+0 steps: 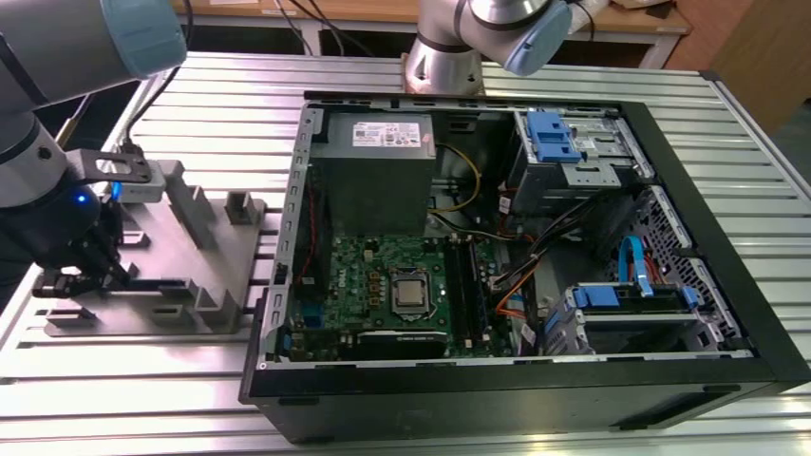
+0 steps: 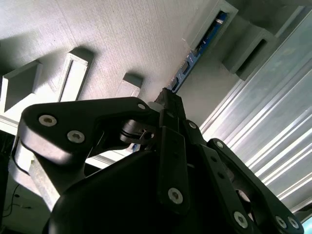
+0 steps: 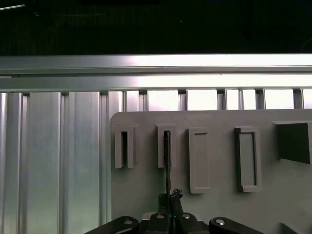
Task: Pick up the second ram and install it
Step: 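Pick up the second ram and move it above second insertion slot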
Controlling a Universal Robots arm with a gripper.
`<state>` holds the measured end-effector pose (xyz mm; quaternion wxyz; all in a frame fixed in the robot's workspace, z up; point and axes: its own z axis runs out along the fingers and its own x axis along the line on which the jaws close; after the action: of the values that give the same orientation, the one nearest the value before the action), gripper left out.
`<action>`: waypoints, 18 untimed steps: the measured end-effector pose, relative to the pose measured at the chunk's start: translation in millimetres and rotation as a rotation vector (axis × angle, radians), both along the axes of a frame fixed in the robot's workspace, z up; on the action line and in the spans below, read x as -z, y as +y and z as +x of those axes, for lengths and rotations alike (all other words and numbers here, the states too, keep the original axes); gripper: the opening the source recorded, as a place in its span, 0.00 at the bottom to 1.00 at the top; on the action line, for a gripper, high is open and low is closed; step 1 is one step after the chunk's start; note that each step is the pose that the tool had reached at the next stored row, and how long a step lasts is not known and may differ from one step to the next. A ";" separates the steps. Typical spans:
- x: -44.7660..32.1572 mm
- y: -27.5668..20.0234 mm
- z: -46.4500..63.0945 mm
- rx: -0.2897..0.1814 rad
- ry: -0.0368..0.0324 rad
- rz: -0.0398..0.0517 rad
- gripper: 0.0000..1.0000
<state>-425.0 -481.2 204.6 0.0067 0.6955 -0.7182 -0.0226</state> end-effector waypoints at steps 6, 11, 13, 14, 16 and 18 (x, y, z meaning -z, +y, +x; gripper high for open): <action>-8.9 0.0 0.0 0.000 0.0000 0.0004 0.08; -17.0 0.0 0.0 0.000 0.0000 0.0009 0.08; -20.5 0.0 0.0 0.000 0.0000 0.0012 0.08; -22.0 0.0 0.0 0.000 0.0000 0.0014 0.08; -25.2 0.0 0.0 0.000 0.0001 0.0015 0.08; -28.7 0.0 0.0 0.000 0.0000 0.0017 0.08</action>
<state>-425.0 -481.2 233.3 0.0061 0.6955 -0.7181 -0.0232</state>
